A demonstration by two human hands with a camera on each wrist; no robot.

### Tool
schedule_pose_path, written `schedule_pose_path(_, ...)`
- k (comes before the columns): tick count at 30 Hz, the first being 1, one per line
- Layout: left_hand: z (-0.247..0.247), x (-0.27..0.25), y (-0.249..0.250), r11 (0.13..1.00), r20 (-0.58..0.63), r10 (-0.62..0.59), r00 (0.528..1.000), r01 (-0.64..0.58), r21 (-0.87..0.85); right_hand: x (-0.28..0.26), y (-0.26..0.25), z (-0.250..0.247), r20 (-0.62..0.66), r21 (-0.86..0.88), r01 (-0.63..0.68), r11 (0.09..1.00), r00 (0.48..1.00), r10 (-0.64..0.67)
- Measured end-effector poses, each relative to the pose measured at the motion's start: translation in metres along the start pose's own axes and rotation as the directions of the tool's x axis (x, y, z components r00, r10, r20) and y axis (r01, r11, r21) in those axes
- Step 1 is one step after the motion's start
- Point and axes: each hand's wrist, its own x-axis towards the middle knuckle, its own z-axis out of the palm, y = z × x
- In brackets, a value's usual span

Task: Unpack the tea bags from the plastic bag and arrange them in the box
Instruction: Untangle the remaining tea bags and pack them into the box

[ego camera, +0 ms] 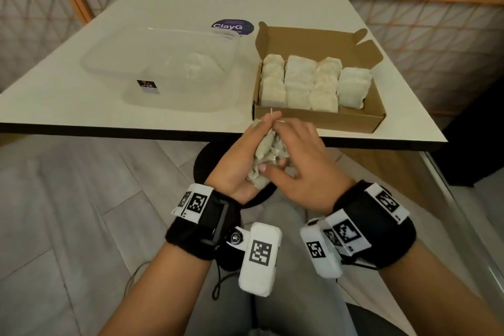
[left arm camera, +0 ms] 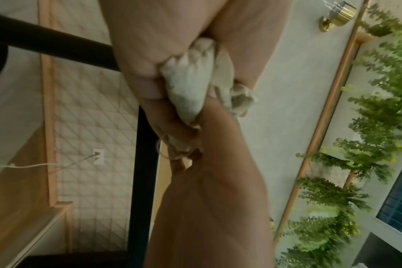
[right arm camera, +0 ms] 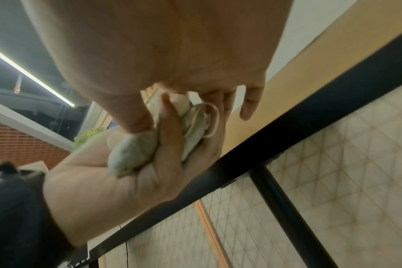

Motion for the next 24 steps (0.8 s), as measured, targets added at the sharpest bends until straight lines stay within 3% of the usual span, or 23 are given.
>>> schedule_pose_path(3, -0.008, 0.005, -0.001, 0.997, 0.040, -0.006, 0.999, 0.009, -0.081, -0.001, 0.001, -0.007, -0.066, 0.295, 0.000, 0.955, 0.998, 0.021)
schedule_pose_path(5, -0.014, 0.008, 0.001, 0.987, 0.049, -0.041, 0.998, 0.049, -0.152, -0.002, 0.005, -0.019, -0.170, 0.353, -0.006, 0.935, 0.983, 0.071)
schedule_pose_path(8, -0.028, 0.015, 0.008, 0.968, 0.089, -0.060, 0.994, 0.080, -0.239, 0.000, 0.027, -0.039, -0.330, 0.185, -0.089, 0.979, 0.932, 0.147)
schedule_pose_path(11, -0.037, 0.023, 0.020, 0.955, 0.127, -0.044, 0.991, 0.079, -0.285, 0.003, 0.058, -0.049, -0.382, -0.030, -0.238, 0.971, 0.900, 0.209)
schedule_pose_path(13, -0.035, 0.028, 0.030, 0.947, 0.158, -0.039, 0.987, 0.087, -0.308, 0.004, 0.069, -0.047, -0.411, -0.076, -0.239, 0.968, 0.892, 0.188)
schedule_pose_path(21, -0.030, 0.049, 0.066, 0.961, 0.125, 0.019, 0.992, 0.016, -0.277, 0.012, 0.055, -0.047, -0.457, -0.020, -0.200, 0.980, 0.873, 0.169)
schedule_pose_path(24, -0.034, 0.058, 0.068, 0.968, 0.060, 0.028, 0.998, -0.012, -0.250, 0.034, 0.024, -0.048, -0.390, 0.101, -0.105, 0.989, 0.910, 0.136)
